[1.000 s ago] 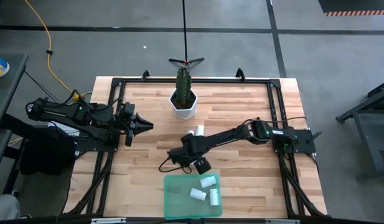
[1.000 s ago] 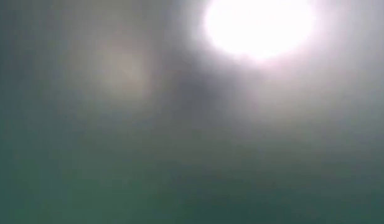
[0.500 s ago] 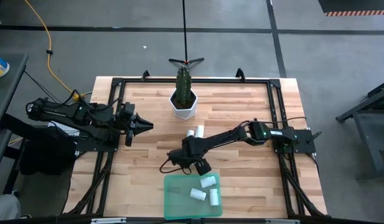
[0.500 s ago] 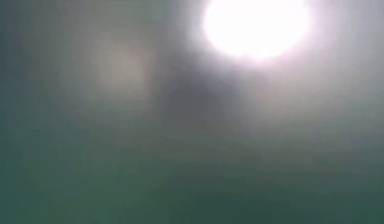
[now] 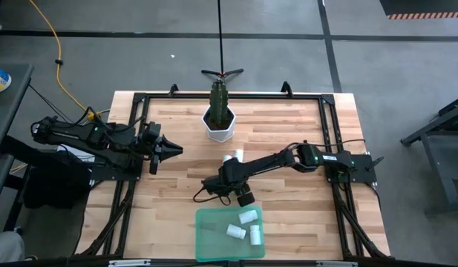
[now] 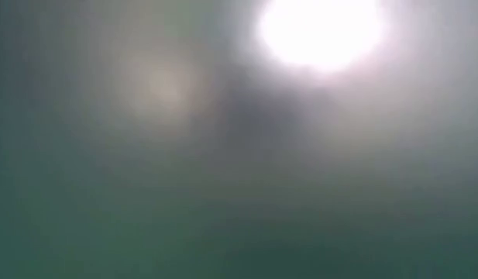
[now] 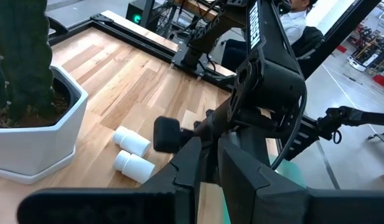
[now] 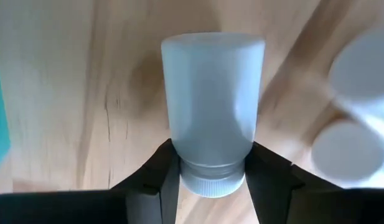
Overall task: Pick and place pill bottles into a basket
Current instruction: Put the white pill bottle into the bin
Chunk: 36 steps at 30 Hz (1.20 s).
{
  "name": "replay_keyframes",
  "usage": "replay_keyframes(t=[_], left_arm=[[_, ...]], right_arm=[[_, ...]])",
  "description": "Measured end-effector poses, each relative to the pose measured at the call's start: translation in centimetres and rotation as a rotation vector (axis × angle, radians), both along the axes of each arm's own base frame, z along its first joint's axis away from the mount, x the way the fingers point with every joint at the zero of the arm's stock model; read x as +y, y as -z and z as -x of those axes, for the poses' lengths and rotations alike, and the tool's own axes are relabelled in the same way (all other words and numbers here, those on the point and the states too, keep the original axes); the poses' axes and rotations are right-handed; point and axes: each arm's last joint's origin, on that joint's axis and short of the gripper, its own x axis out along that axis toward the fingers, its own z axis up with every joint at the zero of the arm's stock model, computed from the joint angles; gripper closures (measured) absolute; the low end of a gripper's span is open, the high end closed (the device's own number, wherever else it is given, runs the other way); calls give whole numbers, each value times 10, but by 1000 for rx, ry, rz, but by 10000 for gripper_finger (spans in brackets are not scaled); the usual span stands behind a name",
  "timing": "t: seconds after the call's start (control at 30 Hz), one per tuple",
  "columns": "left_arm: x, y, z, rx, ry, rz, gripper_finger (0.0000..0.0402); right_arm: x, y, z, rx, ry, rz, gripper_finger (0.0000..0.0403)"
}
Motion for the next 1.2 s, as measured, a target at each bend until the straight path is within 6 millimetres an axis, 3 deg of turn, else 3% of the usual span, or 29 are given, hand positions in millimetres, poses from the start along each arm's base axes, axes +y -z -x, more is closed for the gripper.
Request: replay_keyframes(t=[0.17, 0.43, 0.63, 0.87, 1.2], left_arm=[[0, 0, 0, 0, 0, -2, 312], [0, 1, 0, 13, 3, -13, 312], [0, 7, 2, 76, 4, -26, 312], [0, 10, 3, 105, 14, -28, 312], [-1, 6, -1, 68, 25, -35, 312]], right_arm=[[-1, -15, 8, 81, 50, 34, 263], [4, -65, -4, -117, 241, -71, 263], [9, -85, 1, -157, 383, -156, 263], [28, -101, 1, -276, 417, -212, 263], [26, -111, -14, -464, 481, -267, 263]])
